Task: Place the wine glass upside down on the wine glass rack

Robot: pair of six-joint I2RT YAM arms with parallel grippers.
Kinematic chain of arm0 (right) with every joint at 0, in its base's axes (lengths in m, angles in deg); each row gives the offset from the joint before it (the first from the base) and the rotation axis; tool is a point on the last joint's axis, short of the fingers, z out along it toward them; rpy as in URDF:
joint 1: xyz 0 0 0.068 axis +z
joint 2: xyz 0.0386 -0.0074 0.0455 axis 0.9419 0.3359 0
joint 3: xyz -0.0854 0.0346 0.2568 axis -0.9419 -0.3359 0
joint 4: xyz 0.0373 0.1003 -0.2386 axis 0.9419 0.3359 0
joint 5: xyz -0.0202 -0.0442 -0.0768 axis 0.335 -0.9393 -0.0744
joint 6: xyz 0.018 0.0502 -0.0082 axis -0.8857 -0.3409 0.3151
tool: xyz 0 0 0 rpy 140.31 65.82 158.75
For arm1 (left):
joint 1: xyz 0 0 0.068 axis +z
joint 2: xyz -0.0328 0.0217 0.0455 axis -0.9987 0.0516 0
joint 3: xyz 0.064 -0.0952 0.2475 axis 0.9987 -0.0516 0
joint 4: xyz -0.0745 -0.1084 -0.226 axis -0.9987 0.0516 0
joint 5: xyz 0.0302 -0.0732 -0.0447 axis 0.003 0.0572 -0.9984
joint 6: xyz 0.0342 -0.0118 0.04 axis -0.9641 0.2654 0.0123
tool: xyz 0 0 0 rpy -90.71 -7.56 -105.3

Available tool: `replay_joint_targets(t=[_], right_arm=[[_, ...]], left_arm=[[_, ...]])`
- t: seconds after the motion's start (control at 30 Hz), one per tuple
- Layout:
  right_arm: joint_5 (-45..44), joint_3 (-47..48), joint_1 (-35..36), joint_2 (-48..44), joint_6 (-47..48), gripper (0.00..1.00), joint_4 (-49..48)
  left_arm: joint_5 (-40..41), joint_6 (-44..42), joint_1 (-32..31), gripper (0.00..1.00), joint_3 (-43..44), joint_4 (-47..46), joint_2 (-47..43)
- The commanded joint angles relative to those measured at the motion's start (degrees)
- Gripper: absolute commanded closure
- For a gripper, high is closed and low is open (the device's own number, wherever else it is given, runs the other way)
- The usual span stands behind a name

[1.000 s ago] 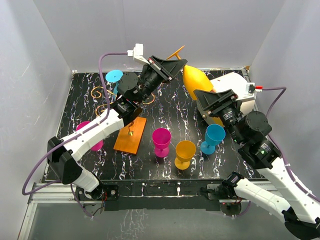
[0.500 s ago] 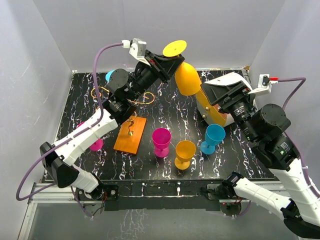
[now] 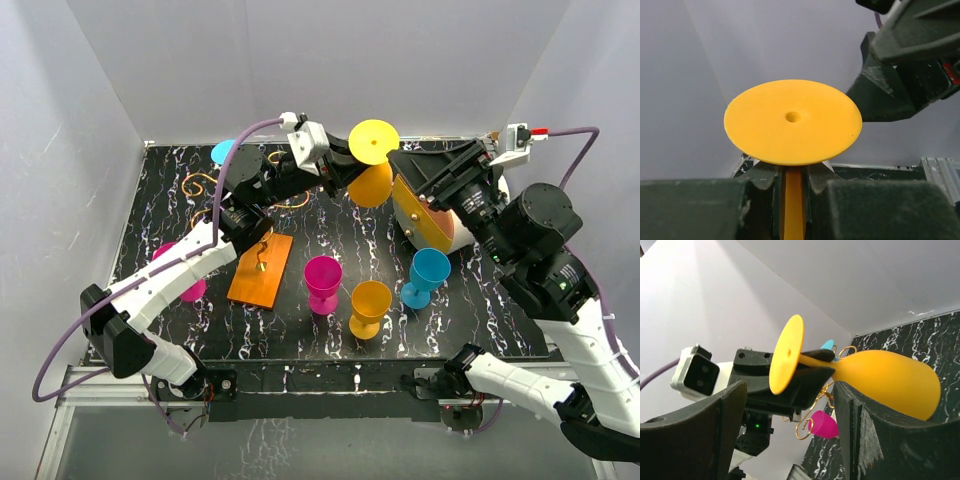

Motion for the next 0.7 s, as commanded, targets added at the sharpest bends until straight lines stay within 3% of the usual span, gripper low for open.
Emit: replay_joint_targets(t=[0.0, 0.33, 0.67], right_arm=[[0.24, 2.70, 0.18, 1.51, -5.96, 0.34, 2.44], [-5.64, -3.79, 0.15, -2.24, -13.68, 0.61, 1.38], [-1.55, -7.26, 0.19, -1.81, -15.94, 0.73, -2.41]], left_arm=[[-7.02, -7.73, -0.25, 1.00, 0.83, 0.95, -3.47], [-8.71, -9.56, -0.23, 1.00, -0.68, 4.08, -4.30], [-9.99, -8.37, -0.25, 1.00, -2.45, 4.29, -6.06]])
